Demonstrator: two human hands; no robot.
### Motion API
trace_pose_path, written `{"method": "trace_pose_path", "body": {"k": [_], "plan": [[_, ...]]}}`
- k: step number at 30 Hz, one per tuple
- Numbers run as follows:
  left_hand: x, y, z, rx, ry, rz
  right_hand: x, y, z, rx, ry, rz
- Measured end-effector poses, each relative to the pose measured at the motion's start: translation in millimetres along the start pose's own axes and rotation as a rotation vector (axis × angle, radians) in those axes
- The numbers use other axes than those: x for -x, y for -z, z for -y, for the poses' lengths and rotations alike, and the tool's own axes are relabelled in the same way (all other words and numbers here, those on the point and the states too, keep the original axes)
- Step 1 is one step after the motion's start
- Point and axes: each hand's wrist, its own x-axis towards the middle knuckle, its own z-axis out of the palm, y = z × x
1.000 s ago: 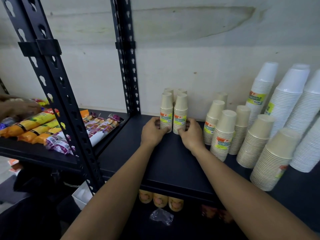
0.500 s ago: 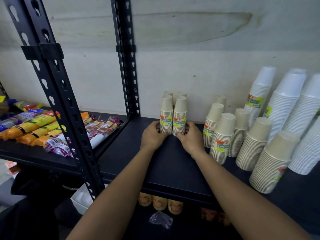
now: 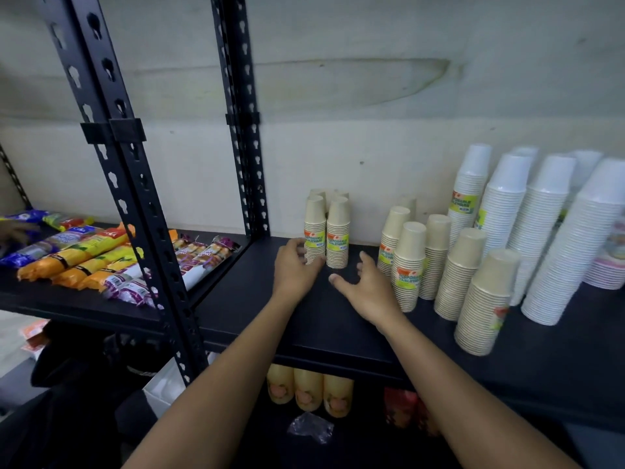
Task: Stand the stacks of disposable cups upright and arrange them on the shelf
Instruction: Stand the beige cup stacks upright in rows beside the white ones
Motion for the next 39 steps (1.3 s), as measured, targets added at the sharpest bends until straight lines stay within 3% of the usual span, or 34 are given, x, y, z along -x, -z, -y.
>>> {"method": "trace_pose_path", "body": {"k": [8, 18, 26, 30, 39], "plan": [[74.5, -24.5, -41.2, 0.101, -0.029, 0.132, 84.5, 47.6, 1.8, -0.189, 0.170, -0.221], [111.0, -67.8, -81.6, 0.161, -0.086, 0.224, 142.9, 114.4, -17.0, -0.024, 0.362, -0.507], [104.5, -94.5, -78.3, 0.141, -0.045, 0.204, 156.5, 144.8, -41.4, -0.055, 0.346, -0.744], [99.8, -102.5, -75.6, 0.107, -0.027, 0.204, 149.4, 150.5, -55.7, -0.028, 0.245, -0.718], [91.3, -109.5, -70.1, 0.046, -0.063, 0.157, 133.3, 156.7, -67.3, -0.044, 0.004, -0.391]]}}
